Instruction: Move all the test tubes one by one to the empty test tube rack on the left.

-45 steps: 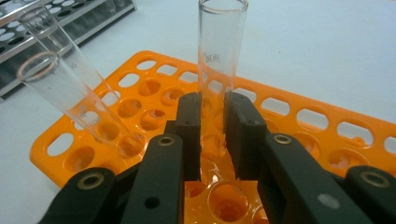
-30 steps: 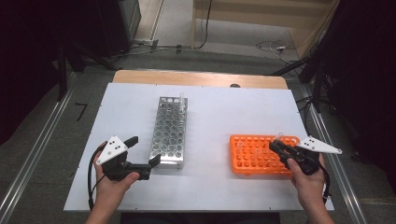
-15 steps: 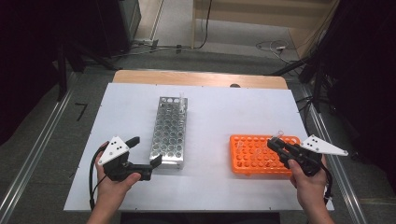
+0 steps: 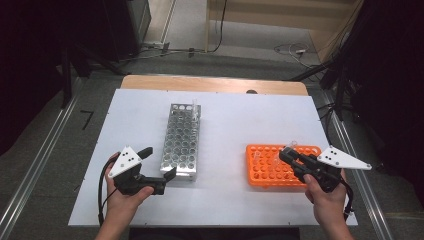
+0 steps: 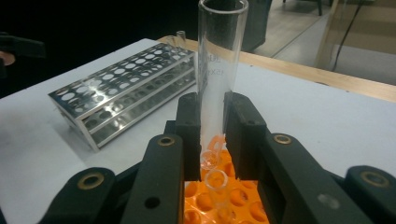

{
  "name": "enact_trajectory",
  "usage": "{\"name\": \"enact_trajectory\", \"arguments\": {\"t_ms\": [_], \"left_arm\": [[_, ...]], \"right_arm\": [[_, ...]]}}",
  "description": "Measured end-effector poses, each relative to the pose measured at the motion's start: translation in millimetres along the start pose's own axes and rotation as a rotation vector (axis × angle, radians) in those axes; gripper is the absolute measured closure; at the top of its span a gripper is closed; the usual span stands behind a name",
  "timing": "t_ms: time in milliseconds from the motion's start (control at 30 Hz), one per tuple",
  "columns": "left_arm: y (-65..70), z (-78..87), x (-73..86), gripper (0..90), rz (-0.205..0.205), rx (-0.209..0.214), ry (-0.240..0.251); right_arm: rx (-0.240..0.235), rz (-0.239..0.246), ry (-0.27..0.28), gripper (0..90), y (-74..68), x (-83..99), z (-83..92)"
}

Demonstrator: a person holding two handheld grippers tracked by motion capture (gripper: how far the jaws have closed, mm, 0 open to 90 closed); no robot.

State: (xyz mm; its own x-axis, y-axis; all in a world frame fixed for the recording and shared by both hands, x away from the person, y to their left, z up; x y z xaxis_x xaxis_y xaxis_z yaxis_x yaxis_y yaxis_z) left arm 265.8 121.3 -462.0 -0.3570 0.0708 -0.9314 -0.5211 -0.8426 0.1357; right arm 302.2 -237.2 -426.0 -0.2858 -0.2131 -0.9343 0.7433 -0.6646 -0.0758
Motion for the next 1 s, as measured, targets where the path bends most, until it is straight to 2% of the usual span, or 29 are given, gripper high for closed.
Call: {"name": "enact_trajectory", "arguments": {"t_ms": [433,1000], "left_arm": [[14.0,-5.2,-0.3,0.0,-0.02,0.032,-0.007],[39.9,-13.5,0.2,0.0,-0.051,0.088,-0.02]], "right_arm": [[-0.094,0.019,-0.024,73.6,-34.9,4.5,-17.2],[-0.21,0.049,-0.105,73.6,-84.2,25.4,-50.4]]}}
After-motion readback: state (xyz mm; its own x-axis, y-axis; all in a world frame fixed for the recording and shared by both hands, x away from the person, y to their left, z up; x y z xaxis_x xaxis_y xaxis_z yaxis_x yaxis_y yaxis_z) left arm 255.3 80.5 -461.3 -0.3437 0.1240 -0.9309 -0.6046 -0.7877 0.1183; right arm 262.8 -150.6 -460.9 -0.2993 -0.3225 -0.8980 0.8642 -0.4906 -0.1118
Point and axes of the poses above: each handheld gripper's, and its own axes: z roughly backward along the jaws, x roughly out of its underside, y roughly to its right, the point moved 8 cm from there along -z, roughly forward along the jaws, and after that the axes turned 4 degrees about -x, right-handed, at the moved point
